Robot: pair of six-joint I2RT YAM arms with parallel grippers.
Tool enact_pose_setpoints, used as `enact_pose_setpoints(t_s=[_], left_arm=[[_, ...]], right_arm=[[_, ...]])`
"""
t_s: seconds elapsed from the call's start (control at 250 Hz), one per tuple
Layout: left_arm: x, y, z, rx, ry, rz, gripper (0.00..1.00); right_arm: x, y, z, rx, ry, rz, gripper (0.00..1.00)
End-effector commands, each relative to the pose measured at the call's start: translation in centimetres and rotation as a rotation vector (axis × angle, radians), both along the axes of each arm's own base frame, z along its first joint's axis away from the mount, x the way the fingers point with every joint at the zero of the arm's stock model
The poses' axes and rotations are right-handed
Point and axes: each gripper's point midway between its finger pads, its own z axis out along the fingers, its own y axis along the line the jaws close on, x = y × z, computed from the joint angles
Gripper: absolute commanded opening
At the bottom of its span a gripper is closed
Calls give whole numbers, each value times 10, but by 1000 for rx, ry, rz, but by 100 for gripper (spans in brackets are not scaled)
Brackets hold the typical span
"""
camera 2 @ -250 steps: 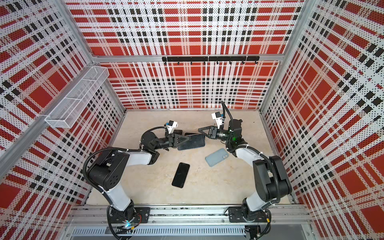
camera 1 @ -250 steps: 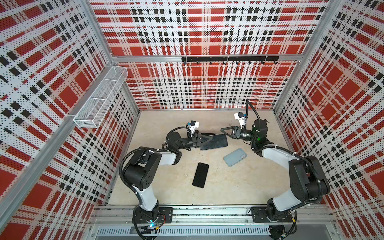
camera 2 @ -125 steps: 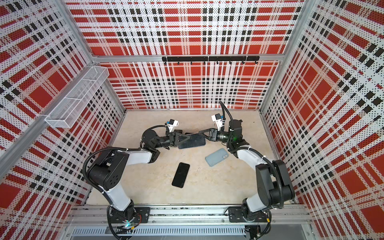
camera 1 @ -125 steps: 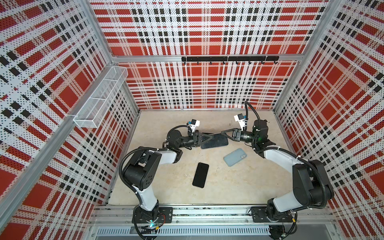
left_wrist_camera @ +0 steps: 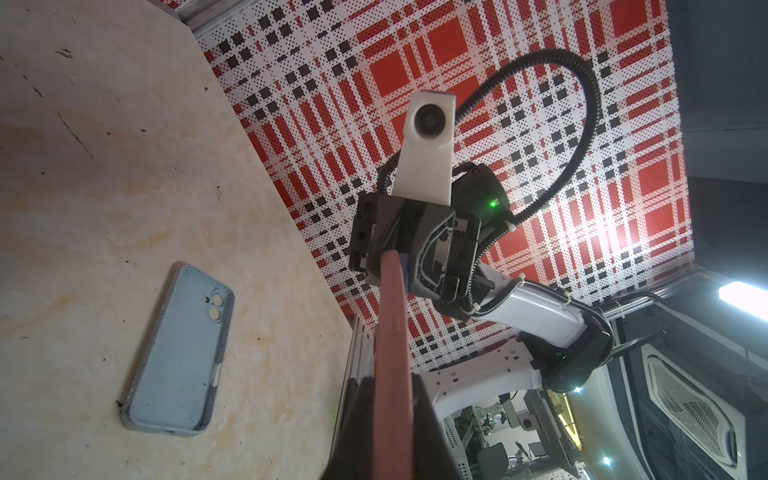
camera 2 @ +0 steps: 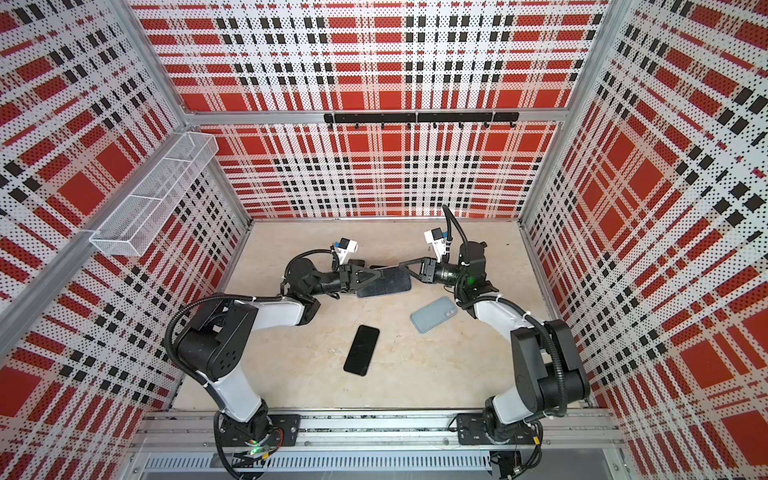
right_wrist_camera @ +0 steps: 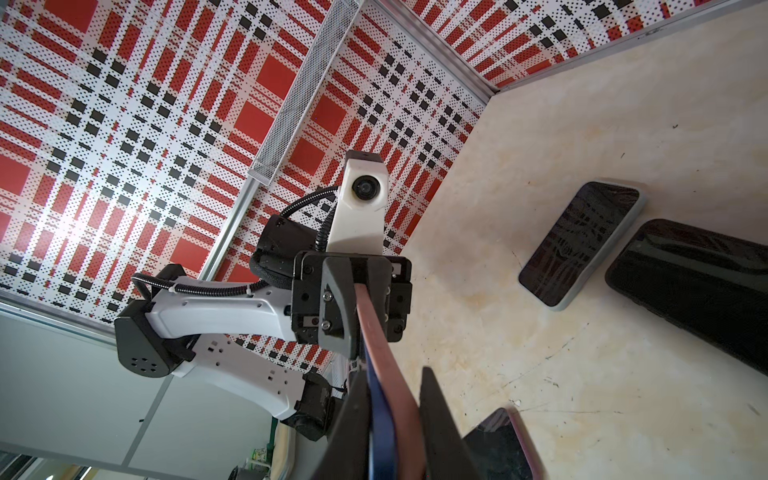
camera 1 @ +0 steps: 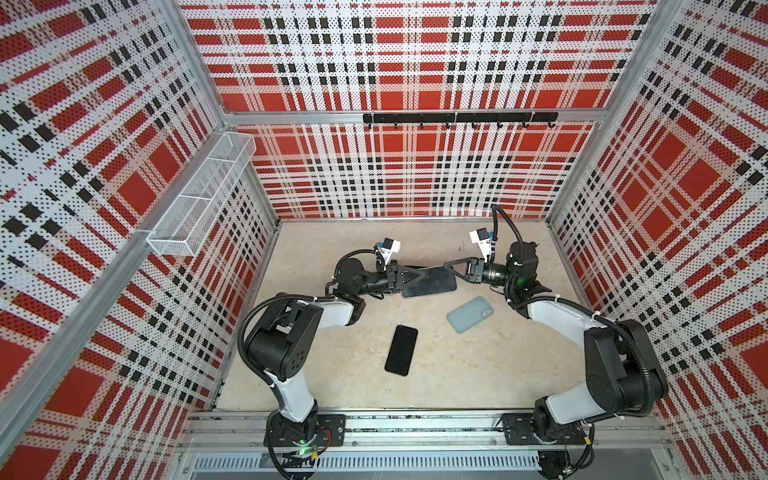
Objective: Put the phone into the phone case
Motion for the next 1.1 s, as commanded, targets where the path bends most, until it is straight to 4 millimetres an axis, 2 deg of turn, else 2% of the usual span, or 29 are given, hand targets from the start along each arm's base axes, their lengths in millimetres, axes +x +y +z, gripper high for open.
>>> enact_pose_setpoints(t_s=[0.0, 0.088, 0.188, 0.212, 0.232, 0.332, 0.416, 0.588, 0.676, 0.976, 1.097], left_arm=[[0, -2, 17, -15, -39, 0, 0], [-1, -2, 17, -16, -38, -2, 0], [0, -1, 21, -26, -46, 0, 0], [0, -1, 22, -29, -47, 0, 0], [0, -1, 24, -34, -51, 1, 0], [0, 0, 33, -50, -73, 6, 0], [1, 1, 39, -55, -91, 3, 0], [2, 3, 46, -57, -117, -18, 0], [3, 6, 49, -59, -127, -19, 0], [7, 10, 64, -70, -160, -30, 0], [6, 9, 64, -76, -161, -35, 0]], right_arm=[[4, -2, 6, -56, -109, -41, 0], [7, -8, -3, -139, -138, -91, 0], [6, -11, 0, -160, -162, -104, 0], [5, -10, 2, -157, -166, -99, 13], [4, -10, 4, -151, -167, -92, 18], [-2, -9, 11, -133, -175, -63, 34], [-8, -15, 20, -93, -170, -44, 40], [-26, -26, 33, -10, -156, 23, 42], [-31, -24, 30, 0, -136, 53, 43], [-35, -18, 23, 122, -52, 132, 48], [-33, -15, 23, 153, -40, 151, 42]])
